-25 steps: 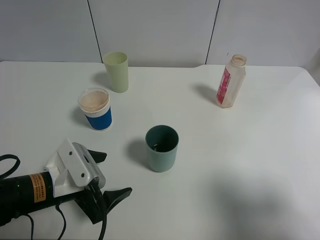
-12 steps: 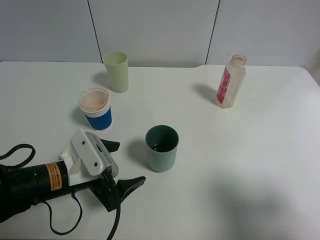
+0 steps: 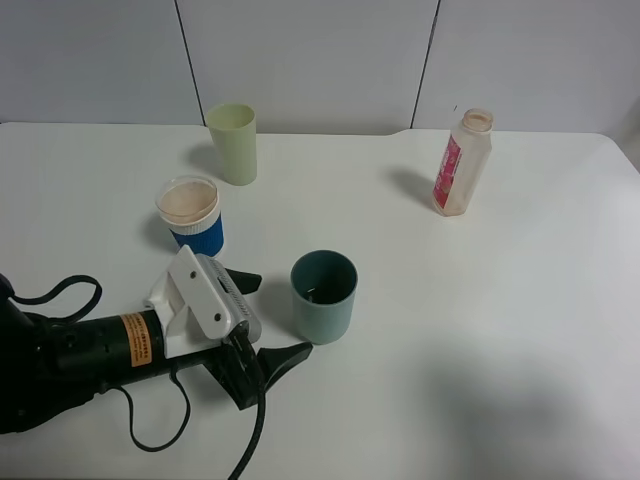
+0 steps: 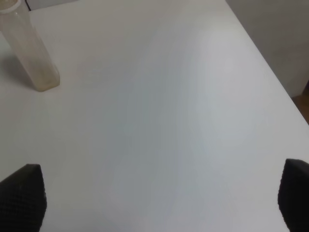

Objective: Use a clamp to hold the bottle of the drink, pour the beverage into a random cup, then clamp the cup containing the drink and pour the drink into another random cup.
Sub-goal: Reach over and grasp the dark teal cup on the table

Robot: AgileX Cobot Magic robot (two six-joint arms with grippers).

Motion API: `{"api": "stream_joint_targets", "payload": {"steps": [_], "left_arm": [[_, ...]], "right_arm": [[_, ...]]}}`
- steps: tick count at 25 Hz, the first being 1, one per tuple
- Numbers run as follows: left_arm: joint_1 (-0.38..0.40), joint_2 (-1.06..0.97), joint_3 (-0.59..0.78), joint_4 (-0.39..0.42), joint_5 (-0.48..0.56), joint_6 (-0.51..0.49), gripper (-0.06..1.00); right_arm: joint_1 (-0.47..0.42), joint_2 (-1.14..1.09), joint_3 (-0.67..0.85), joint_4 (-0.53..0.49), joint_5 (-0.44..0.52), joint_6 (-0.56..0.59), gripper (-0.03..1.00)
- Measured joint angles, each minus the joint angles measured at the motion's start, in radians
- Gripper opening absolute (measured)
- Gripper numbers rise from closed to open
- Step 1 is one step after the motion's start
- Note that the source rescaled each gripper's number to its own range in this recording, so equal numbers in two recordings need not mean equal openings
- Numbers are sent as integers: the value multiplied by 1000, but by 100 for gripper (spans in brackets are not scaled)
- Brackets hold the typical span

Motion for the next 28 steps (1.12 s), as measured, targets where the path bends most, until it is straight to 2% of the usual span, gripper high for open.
{"api": "stream_joint_targets", "payload": {"steps": [23,28], "left_arm": [[0,67,-82,13,0,-9,100],[0,67,-125,16,-1,-45,100]], "right_arm": [[0,0,0,0,0,0,97],[0,0,0,0,0,0,97]]}}
